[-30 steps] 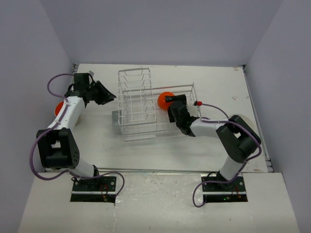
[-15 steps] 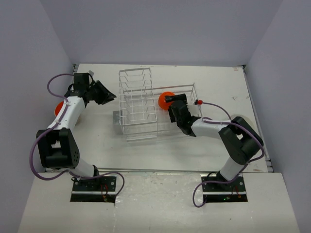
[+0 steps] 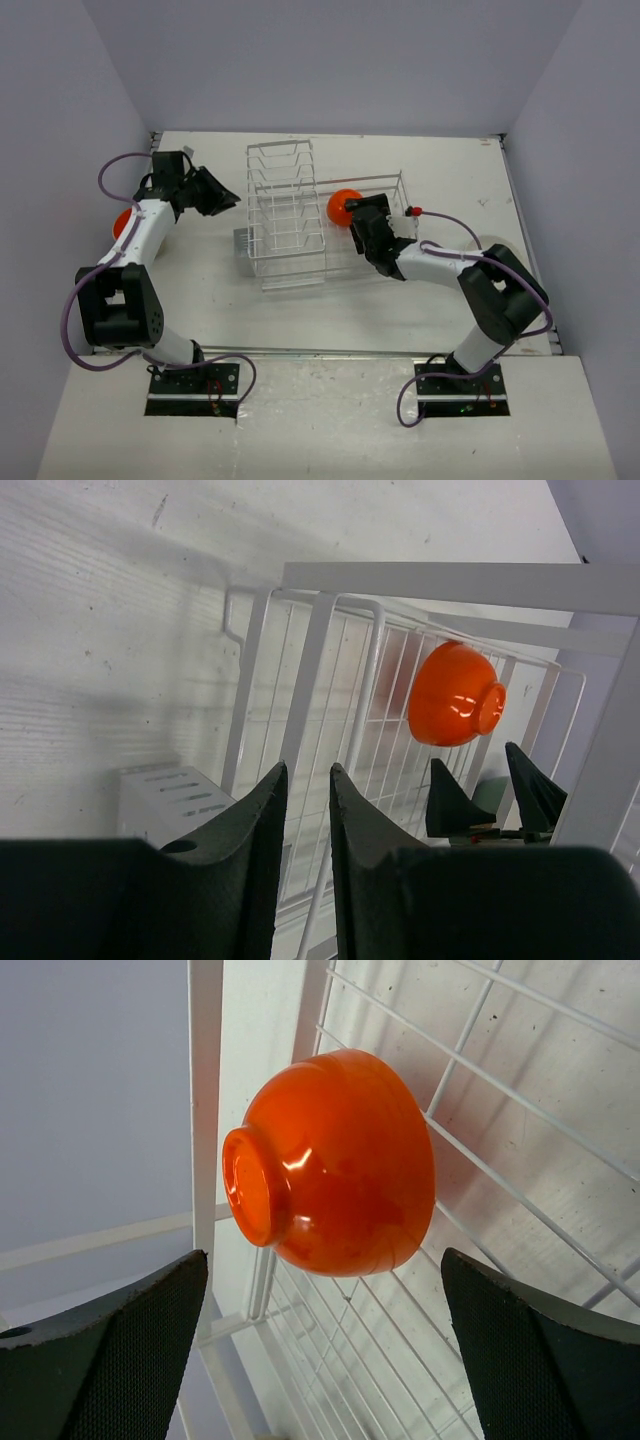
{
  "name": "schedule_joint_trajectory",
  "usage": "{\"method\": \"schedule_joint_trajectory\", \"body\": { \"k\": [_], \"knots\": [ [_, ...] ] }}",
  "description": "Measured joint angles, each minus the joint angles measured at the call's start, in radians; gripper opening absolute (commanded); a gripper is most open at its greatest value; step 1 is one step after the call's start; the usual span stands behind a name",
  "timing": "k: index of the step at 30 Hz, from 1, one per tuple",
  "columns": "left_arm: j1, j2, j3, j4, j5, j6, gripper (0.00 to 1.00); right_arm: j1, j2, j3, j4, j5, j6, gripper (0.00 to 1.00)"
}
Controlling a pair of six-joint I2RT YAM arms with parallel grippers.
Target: Unload the bowls from the dish rack
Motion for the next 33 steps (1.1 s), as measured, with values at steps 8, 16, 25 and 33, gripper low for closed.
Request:
{"method": "schedule_joint_trajectory", "body": {
  "k": [8, 16, 25, 33],
  "knots": [
    [0.002, 0.0, -0.003, 0.01, 0.005, 0.0, 0.25, 0.001, 0.005, 0.01, -0.017, 0.011, 0.014, 0.99],
    [0.002, 0.0, -0.012, 0.011, 0.013, 0.0, 0.25, 0.004, 0.043, 0.029, 0.005, 0.027, 0.016, 0.99],
    [0.002, 0.005, -0.012, 0.011, 0.025, 0.0, 0.25, 0.003, 0.095, 0.05, 0.008, 0.013, 0.069, 0.99],
    [0.002, 0.024, -0.012, 0.011, 0.026, 0.0, 0.25, -0.002, 0.13, 0.051, 0.087, 0.019, 0.06, 0.99]
  ]
}}
